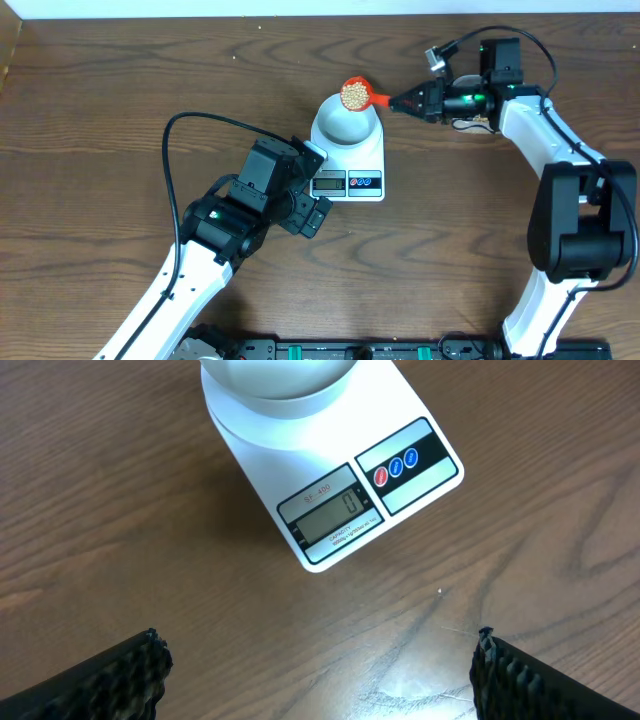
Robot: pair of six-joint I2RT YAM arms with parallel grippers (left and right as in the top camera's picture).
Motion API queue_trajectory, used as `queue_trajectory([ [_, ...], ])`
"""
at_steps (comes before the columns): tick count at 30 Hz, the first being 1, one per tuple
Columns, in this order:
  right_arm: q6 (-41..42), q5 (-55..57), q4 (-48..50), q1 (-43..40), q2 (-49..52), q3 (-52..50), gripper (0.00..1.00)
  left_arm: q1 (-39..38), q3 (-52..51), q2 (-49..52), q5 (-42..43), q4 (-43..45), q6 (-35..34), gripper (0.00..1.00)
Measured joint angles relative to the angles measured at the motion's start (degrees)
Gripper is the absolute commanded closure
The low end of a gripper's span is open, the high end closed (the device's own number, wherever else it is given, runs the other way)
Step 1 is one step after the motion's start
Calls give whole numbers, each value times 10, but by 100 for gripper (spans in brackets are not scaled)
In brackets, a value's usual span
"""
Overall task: Scoop item into bowl and weigh 50g on scale
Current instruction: 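Carry the filled scoop with the right gripper over the bowl, then tip the scoop with the right gripper to pour chickpeas into bowl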
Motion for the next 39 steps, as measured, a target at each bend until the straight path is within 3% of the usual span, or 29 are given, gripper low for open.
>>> queue_trajectory([
  [18, -80, 216, -101, 82, -97, 0, 99, 0, 0, 0, 0, 0, 0, 2],
  [28, -115, 285, -122, 89, -102, 0, 99, 0, 0, 0, 0, 0, 0, 2],
  [39, -149, 401, -133, 160, -106, 0, 99, 0, 0, 0, 0, 0, 0, 2],
])
